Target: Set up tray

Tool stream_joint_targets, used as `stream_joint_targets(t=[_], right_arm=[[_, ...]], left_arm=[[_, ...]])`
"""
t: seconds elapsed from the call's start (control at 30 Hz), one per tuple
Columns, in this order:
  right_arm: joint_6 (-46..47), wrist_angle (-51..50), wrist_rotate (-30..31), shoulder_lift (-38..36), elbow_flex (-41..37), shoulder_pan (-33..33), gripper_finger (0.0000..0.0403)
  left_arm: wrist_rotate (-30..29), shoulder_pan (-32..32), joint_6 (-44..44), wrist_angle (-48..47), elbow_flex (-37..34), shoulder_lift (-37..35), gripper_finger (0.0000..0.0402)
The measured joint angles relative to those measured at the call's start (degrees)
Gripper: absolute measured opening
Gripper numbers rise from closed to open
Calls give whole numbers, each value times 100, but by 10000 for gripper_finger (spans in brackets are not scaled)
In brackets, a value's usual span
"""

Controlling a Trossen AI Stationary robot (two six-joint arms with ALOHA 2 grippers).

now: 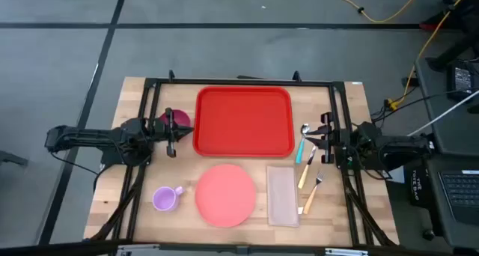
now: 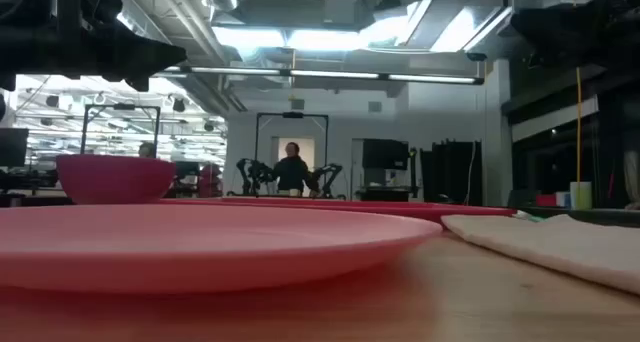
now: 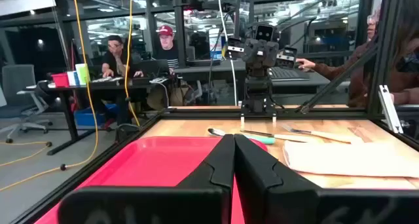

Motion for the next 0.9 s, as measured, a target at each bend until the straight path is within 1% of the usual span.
stream_joint_targets(t=[0.9], right_arm=[[0, -1, 0, 0, 0, 1, 67]], left_arm=[[0, 0, 1, 0, -1, -1, 7]])
